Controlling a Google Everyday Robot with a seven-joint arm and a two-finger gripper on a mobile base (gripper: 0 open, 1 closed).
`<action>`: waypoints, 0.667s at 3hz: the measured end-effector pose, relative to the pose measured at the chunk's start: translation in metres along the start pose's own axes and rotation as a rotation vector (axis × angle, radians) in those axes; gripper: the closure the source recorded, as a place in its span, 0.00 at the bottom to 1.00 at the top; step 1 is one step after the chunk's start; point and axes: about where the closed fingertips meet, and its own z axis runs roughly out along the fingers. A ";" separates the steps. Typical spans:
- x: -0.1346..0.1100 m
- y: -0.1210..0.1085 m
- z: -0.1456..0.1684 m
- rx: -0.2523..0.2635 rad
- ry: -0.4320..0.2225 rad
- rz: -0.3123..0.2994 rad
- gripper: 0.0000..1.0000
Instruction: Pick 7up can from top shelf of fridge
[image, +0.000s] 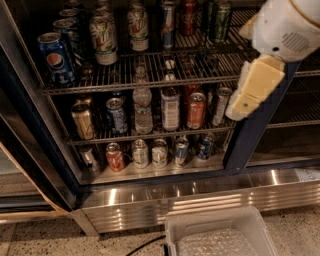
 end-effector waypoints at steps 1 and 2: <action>-0.045 -0.018 -0.009 0.053 -0.095 -0.026 0.00; -0.045 -0.018 -0.008 0.053 -0.096 -0.026 0.00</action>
Offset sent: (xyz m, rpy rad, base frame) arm 0.0163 0.0272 0.0221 0.0543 -0.0628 0.0264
